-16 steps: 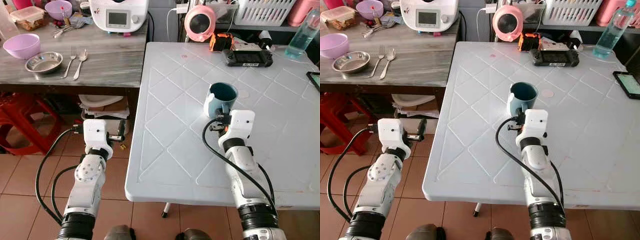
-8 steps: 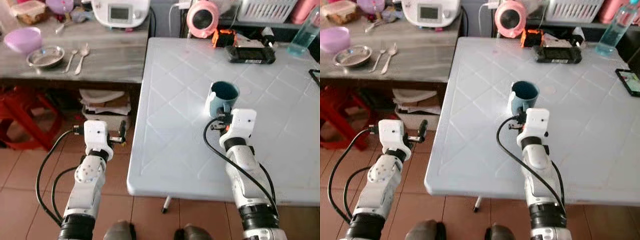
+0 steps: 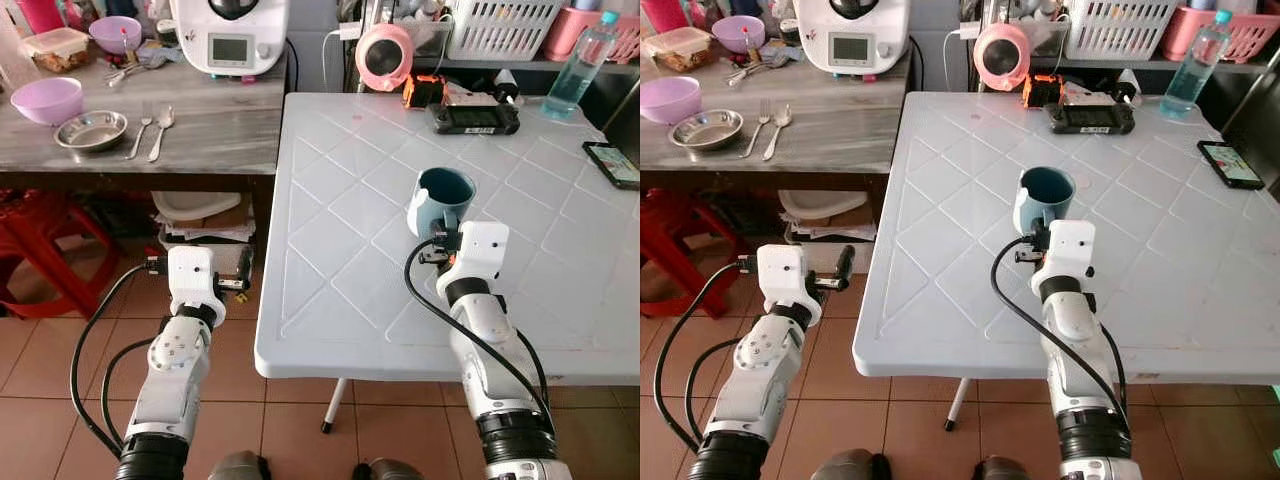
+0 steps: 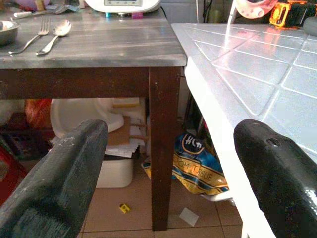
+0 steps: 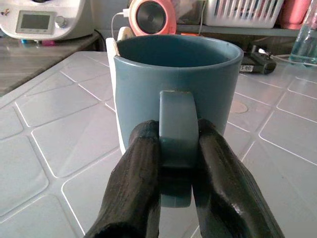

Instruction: Setting the table

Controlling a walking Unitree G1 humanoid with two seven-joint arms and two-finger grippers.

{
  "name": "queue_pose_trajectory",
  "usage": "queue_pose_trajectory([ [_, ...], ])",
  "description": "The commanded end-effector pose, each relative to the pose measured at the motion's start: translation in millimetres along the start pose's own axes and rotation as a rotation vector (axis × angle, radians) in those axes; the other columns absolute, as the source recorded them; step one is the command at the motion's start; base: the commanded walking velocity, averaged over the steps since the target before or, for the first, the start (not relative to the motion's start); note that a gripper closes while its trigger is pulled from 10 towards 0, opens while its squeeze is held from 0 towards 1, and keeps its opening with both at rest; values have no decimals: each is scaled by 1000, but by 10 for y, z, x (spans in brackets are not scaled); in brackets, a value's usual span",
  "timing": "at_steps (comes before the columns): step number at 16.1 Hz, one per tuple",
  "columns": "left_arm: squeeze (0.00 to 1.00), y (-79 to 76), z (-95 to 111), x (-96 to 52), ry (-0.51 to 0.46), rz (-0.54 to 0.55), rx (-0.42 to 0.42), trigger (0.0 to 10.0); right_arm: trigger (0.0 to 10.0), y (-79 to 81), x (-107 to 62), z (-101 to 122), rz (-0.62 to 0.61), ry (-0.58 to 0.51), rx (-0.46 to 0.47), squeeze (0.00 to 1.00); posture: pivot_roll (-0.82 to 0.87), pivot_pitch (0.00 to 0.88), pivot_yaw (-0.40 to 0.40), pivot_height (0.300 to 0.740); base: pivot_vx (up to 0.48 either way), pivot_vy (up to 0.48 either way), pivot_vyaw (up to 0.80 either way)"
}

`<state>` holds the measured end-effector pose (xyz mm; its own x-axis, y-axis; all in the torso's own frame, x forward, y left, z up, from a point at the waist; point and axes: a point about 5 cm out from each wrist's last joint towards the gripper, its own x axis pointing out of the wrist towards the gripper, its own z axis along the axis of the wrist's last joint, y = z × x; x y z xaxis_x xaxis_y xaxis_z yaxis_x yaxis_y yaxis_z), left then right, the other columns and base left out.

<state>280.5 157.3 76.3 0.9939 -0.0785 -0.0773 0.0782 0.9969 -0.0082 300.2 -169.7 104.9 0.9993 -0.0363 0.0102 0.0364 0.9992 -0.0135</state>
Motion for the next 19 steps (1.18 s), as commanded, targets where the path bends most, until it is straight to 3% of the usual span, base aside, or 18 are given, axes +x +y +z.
queue_pose_trajectory([
  [1, 0, 1, 45, 0, -16, -2, 8, 10000, 10000, -12, 5, 58, 2, -18, -5, 0, -20, 0, 7, 740, 0, 0, 0],
  [15, 0, -16, 47, 3, -15, -10, 6, 10000, 10000, 7, 26, 66, 10, -16, -5, 0, -21, 0, 9, 740, -233, 0, 0],
  [19, 0, -21, 77, 6, -34, -29, 0, 10000, 10000, 15, 4, 47, 8, -11, -2, 0, -20, 0, 5, 740, 0, 0, 0],
])
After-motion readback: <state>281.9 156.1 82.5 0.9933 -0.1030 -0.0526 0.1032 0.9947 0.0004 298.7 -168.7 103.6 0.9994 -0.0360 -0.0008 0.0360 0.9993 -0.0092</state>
